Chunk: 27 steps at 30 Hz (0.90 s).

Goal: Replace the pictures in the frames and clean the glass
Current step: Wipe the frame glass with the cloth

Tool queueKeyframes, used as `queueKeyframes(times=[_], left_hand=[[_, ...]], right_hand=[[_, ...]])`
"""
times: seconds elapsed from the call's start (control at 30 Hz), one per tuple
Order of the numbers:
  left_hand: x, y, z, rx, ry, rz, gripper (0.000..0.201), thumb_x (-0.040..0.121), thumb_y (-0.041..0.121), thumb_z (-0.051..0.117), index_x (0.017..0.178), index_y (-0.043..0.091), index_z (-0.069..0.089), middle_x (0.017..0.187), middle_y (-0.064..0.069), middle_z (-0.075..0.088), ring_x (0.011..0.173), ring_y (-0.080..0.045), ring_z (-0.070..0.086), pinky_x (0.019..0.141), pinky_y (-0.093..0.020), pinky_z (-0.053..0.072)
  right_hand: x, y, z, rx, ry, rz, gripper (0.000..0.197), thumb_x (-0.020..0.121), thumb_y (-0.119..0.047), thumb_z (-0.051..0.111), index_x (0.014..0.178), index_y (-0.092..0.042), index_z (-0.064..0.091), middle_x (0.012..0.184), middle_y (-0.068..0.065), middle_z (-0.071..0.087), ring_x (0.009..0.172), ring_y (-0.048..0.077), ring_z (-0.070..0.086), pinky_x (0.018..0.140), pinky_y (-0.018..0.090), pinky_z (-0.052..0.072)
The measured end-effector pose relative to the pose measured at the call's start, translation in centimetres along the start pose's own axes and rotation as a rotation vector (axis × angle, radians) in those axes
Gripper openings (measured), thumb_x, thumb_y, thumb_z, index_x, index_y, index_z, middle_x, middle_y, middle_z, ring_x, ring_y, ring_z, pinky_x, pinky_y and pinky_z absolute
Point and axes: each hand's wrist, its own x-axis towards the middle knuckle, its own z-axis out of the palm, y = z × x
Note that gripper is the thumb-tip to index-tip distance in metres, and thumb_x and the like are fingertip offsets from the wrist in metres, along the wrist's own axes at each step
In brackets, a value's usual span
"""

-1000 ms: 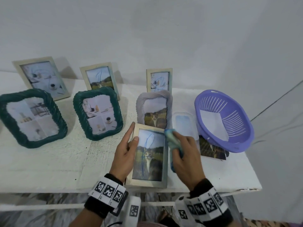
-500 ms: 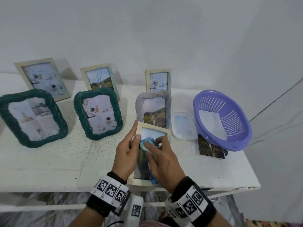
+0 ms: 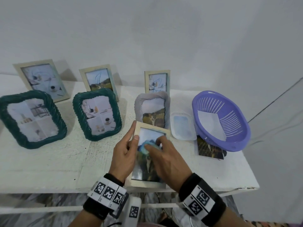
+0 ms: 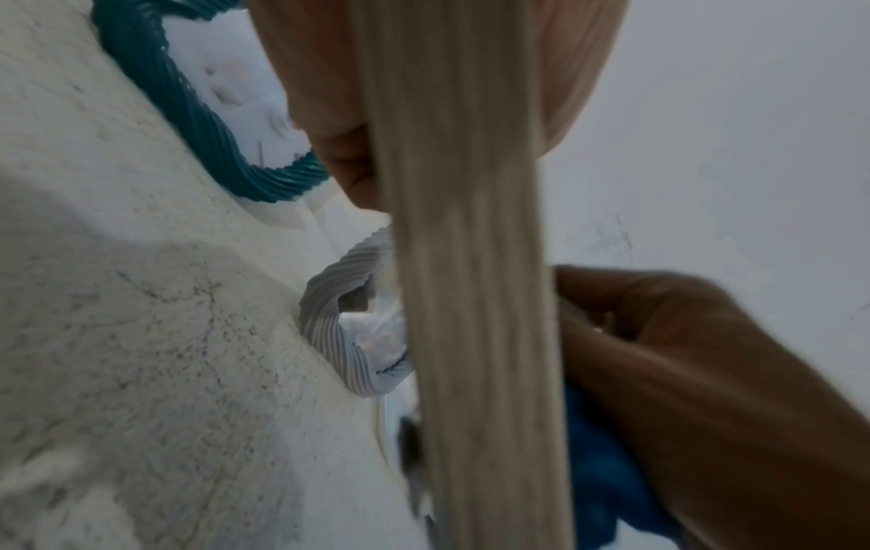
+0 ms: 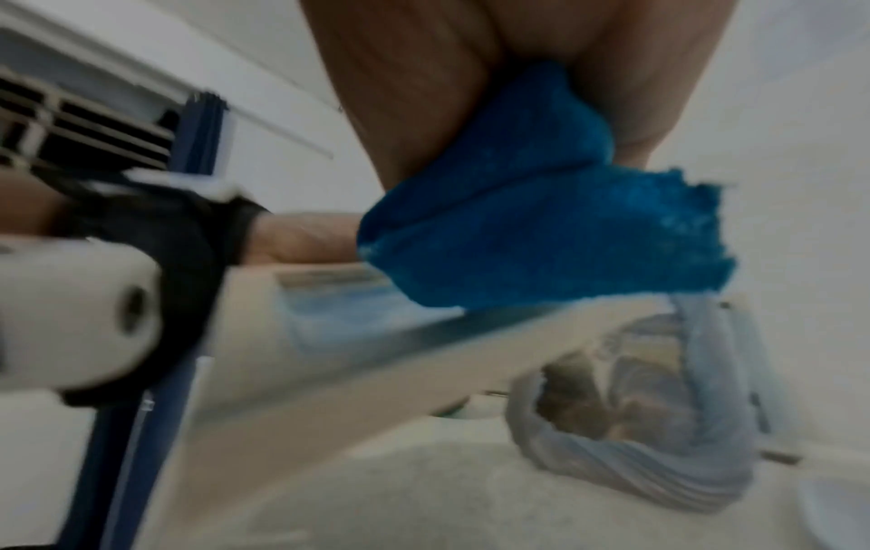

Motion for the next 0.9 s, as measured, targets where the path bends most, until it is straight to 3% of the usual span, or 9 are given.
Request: queueKeyframes(times=[0.13,0.2,0.33,0.5,0.57,0.67,0.77,0.83,0.9], left_hand=[[-0.2,0.8,0.4,0.006,0.002,0.045,0.047,0.103,0.018,0.045,0.147,0.032,0.038,0.047,0.013,0.028,0.046,-0.004,0.022,0.046,-0.010,0.021],[-0.3,0.9,0.2,0.002,-0.004,0.050,0.046,0.103,0.015,0.045,0.146,0.029,0.037,0.045,0.013,0.032,0.044,-0.003,0.025,0.047,-0.008,0.022],[0.0,0.0,-0.7,0.027,0.016,0.043,0.047,0.102,0.026,0.045,0.148,0.033,0.038,0.061,0.006,0.031,0.049,-0.004,0.022,0.048,-0.016,0.021],[-0.4,0.1,-0.3,0.009,0.025,0.053,0.047,0.102,0.023,0.046,0.147,0.033,0.038,0.057,0.011,0.020,0.048,-0.005,0.019,0.047,-0.015,0.019],[-0.1,0.0,-0.2,-0.005,0.020,0.056,0.046,0.102,0.027,0.047,0.147,0.038,0.038,0.062,0.007,0.028,0.051,-0.004,0.023,0.050,-0.016,0.024],[0.5,-0.2,-0.6,-0.049,0.003,0.042,0.046,0.103,0.031,0.047,0.146,0.043,0.038,0.076,-0.001,0.040,0.057,-0.010,0.034,0.057,-0.022,0.033],[0.4,-0.6,-0.9,-0.069,-0.016,0.043,0.045,0.102,0.037,0.048,0.145,0.046,0.039,0.083,-0.001,0.043,0.063,-0.012,0.038,0.063,-0.025,0.036],[0.3,-0.5,-0.7,-0.091,-0.034,0.037,0.046,0.100,0.041,0.047,0.145,0.048,0.038,0.091,-0.001,0.042,0.073,-0.014,0.041,0.070,-0.031,0.038],[0.3,-0.3,-0.4,-0.072,-0.015,0.042,0.045,0.103,0.035,0.046,0.146,0.044,0.038,0.076,-0.001,0.038,0.060,-0.012,0.033,0.058,-0.024,0.033]], right_hand=[[1.8,1.5,-0.2,-0.027,0.182,0.184,0.017,0.080,0.002,0.061,0.094,-0.007,0.062,0.093,0.012,0.046,0.071,0.028,0.050,0.060,0.034,0.047],[2.0,0.5,0.0,0.036,0.229,0.187,0.018,0.078,0.007,0.060,0.092,-0.004,0.063,0.090,0.013,0.046,0.066,0.027,0.048,0.059,0.031,0.044],[-0.2,-1.0,0.4,0.168,0.126,0.054,0.020,0.089,-0.008,0.056,0.107,-0.008,0.064,0.097,0.008,0.044,0.068,0.017,0.043,0.060,0.018,0.035],[1.3,0.9,-0.1,0.039,0.182,0.174,0.015,0.081,0.003,0.061,0.094,-0.005,0.063,0.092,0.015,0.048,0.069,0.031,0.052,0.058,0.039,0.052],[2.1,0.7,-0.3,0.054,0.243,0.203,0.014,0.079,0.007,0.060,0.090,-0.003,0.063,0.090,0.016,0.048,0.066,0.032,0.051,0.058,0.032,0.048],[1.5,-0.8,-0.4,0.083,0.202,0.092,0.020,0.081,0.004,0.062,0.099,-0.003,0.065,0.095,0.016,0.049,0.067,0.028,0.051,0.057,0.024,0.039],[1.0,-1.1,-0.7,0.074,0.113,-0.001,0.021,0.082,0.001,0.063,0.102,-0.005,0.065,0.098,0.017,0.050,0.069,0.029,0.052,0.058,0.031,0.048],[1.9,-0.3,-0.7,0.006,0.148,0.043,0.019,0.083,-0.002,0.063,0.101,-0.007,0.064,0.098,0.015,0.049,0.074,0.029,0.052,0.062,0.035,0.050],[2.7,-0.1,-0.6,-0.001,0.221,0.116,0.013,0.085,-0.002,0.059,0.097,-0.007,0.062,0.098,0.013,0.047,0.077,0.028,0.050,0.067,0.036,0.049]])
